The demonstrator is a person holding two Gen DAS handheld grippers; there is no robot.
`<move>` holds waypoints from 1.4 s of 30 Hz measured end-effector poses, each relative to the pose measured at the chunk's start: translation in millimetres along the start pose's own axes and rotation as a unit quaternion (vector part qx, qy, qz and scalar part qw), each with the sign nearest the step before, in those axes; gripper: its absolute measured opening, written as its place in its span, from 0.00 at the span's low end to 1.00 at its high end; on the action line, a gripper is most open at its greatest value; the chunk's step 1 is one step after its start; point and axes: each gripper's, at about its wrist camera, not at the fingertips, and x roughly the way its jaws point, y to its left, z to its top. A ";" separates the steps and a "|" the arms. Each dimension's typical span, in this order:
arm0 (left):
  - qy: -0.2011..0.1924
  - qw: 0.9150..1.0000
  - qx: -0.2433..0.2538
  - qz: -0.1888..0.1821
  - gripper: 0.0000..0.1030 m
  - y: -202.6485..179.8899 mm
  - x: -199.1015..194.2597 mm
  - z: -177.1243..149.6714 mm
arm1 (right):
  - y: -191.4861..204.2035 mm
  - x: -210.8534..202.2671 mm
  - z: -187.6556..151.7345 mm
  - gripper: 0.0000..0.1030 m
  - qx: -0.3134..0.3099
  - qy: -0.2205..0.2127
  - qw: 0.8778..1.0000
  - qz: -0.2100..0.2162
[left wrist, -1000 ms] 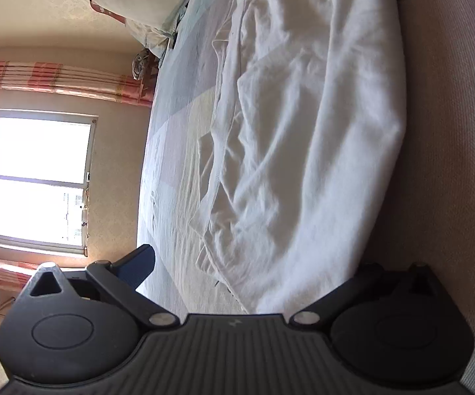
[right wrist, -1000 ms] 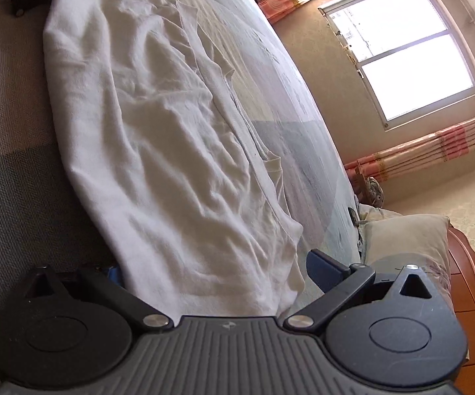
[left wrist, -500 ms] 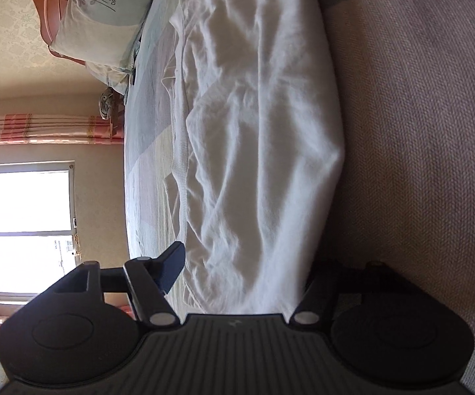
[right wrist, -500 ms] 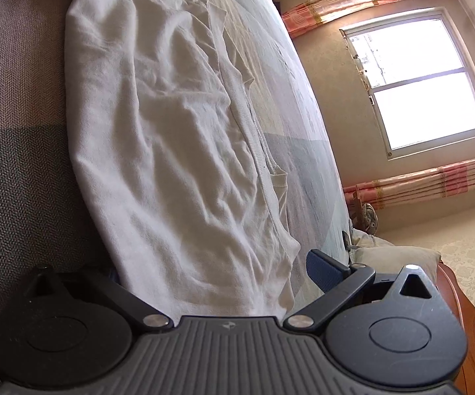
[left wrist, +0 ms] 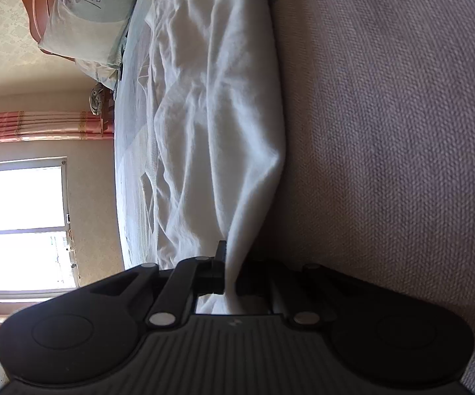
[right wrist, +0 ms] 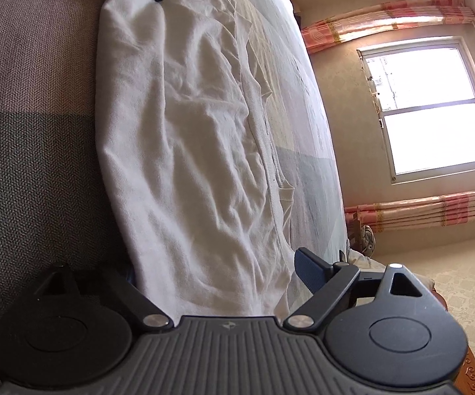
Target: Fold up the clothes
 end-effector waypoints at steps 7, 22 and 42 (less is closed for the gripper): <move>0.004 1.000 -0.006 -0.004 0.00 2.5 -0.9 -0.4 | 0.3 -1.8 1.9 0.53 0.003 0.004 1.000 0.028; 0.021 0.999 -0.047 0.017 0.00 2.2 -3.0 -1.8 | 26.5 -0.8 10.0 0.08 -0.042 0.008 0.999 0.019; -0.008 0.992 -0.080 0.100 0.01 -1.0 -99.1 -21.3 | 5.4 -74.2 14.2 0.04 0.038 -0.019 0.998 -0.043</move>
